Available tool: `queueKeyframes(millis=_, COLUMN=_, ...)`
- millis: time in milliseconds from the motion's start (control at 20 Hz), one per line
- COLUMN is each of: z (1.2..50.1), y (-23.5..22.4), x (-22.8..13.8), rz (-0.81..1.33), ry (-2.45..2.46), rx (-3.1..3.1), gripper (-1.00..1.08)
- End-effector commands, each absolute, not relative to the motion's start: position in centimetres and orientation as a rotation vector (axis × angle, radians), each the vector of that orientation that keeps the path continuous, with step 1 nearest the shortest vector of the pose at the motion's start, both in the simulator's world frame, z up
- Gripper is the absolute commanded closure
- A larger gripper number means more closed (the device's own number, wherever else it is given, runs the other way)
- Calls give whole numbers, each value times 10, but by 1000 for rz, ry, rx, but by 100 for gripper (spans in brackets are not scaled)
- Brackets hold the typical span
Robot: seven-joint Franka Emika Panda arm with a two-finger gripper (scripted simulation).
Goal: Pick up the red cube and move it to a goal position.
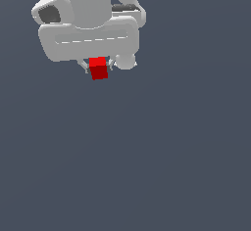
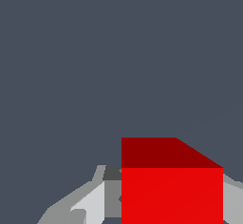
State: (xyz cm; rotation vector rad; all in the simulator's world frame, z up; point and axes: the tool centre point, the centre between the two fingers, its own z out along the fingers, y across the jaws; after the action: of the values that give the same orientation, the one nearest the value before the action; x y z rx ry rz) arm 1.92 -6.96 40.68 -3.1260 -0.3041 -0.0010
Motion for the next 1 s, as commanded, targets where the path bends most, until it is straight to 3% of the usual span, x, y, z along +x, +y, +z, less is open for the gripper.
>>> queueKeyframes(millis=0, z=425, y=-74, x=22, rz=0, ry=-305, rx=-3126, gripper=108)
queueKeyframes(millis=950, z=503, y=-94, x=37, rz=0, ry=-304, rx=-3127, gripper=108)
